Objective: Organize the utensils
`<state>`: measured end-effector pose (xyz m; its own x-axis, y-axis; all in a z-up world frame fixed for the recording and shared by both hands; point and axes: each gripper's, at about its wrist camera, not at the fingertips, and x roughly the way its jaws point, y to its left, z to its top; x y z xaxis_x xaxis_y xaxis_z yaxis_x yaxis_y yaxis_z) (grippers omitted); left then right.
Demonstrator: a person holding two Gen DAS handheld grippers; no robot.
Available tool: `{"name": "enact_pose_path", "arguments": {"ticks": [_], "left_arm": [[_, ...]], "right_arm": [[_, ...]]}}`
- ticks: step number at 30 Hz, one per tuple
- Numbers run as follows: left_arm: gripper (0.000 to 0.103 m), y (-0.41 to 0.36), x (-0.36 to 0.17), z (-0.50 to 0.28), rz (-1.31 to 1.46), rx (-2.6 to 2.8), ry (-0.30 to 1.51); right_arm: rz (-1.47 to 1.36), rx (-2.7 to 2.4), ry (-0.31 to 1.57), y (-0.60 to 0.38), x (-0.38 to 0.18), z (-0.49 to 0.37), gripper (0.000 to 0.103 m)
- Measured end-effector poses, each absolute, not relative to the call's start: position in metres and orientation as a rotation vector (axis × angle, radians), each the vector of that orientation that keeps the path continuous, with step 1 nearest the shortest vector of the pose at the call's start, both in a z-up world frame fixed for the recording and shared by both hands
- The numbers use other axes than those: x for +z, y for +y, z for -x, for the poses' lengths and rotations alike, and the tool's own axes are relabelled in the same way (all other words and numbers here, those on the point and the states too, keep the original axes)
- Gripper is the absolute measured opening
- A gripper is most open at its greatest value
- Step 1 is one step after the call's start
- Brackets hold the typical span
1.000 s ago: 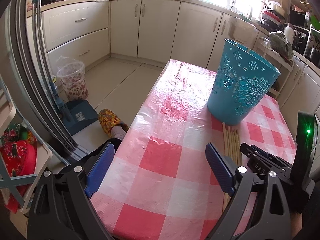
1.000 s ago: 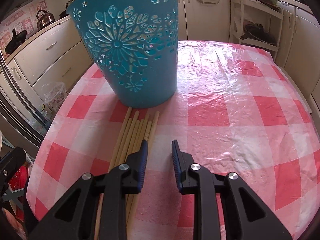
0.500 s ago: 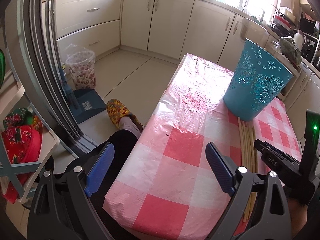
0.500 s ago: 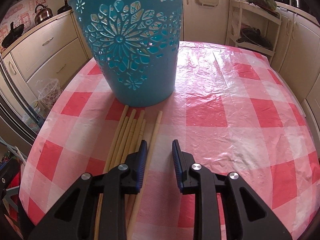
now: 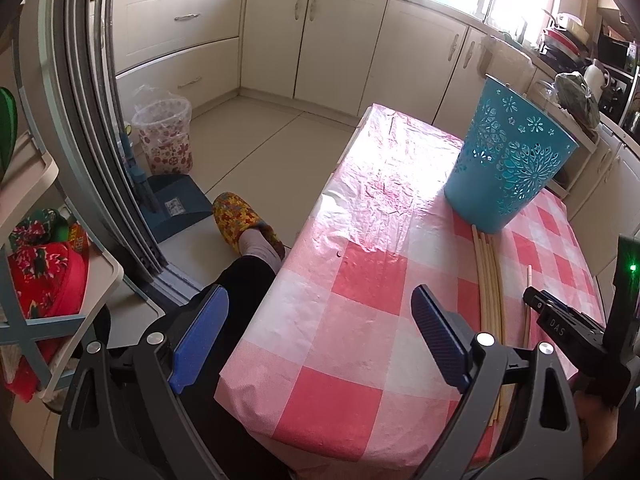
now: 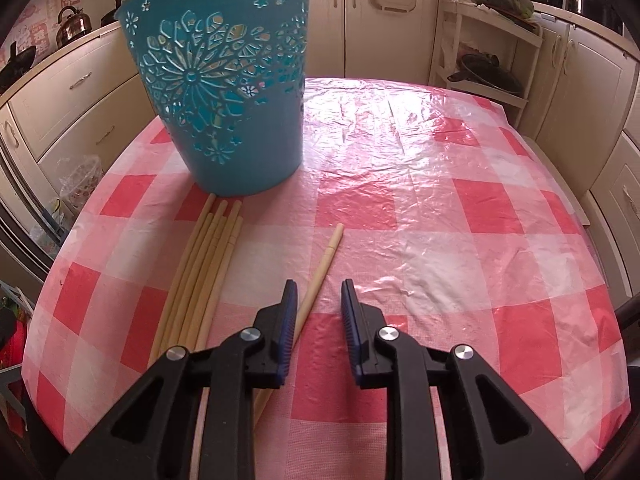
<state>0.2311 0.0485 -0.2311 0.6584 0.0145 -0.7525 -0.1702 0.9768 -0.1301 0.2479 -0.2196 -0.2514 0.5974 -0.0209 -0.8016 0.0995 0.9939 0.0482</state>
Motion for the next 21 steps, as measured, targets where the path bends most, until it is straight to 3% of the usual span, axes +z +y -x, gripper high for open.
{"name": "enact_pose_path", "arguments": {"ticks": [6, 21], "left_arm": [[0.089, 0.044, -0.231, -0.228, 0.184, 0.097, 0.85], [0.089, 0.029, -0.25, -0.237, 0.148, 0.064, 0.91]], "right_arm": [[-0.075, -0.05, 0.933, -0.222, -0.252, -0.243, 0.013], [-0.142, 0.006, 0.96, -0.241, -0.252, -0.244, 0.012]]}}
